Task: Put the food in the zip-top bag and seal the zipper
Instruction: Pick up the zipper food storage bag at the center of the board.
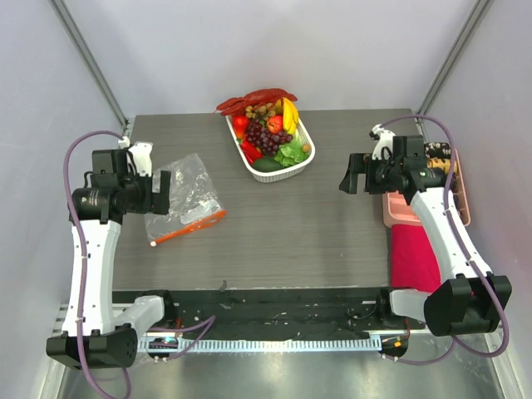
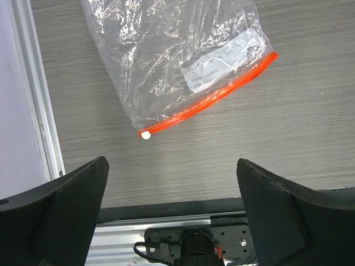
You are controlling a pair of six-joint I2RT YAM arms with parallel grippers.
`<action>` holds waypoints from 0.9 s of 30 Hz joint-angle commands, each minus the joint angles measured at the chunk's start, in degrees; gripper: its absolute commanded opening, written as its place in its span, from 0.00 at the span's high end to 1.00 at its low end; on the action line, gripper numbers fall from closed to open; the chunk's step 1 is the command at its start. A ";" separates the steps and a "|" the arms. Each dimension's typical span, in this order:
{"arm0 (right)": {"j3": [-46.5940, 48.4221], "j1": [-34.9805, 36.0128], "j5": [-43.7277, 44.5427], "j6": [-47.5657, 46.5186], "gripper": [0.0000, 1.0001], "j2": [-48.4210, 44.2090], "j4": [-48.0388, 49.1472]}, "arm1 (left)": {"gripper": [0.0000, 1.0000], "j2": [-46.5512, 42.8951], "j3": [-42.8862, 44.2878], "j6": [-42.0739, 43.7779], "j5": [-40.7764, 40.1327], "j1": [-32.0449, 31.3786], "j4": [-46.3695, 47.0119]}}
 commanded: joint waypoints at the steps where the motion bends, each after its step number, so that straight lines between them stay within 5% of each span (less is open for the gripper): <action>1: -0.34 3.73 1.02 -0.50 0.00 -0.06 2.69 | 0.00 0.89 2.23 6.13 1.33 0.22 -1.55; 9: -2.63 5.05 -1.18 -0.15 0.00 -0.23 4.27 | 0.00 2.04 1.19 21.76 -3.33 0.14 -0.60; 16: -3.33 5.31 -2.05 -0.15 0.00 0.82 4.27 | 0.00 -1.46 -10.58 33.02 -7.11 -1.26 7.47; 20: -3.51 5.23 -2.05 -0.06 0.00 1.61 4.27 | 0.00 -5.69 -23.83 36.81 -12.45 -9.15 17.66; 27: -3.86 5.40 -1.88 -0.50 0.00 1.97 3.66 | 0.14 -0.60 -31.15 31.20 -20.98 -23.39 28.22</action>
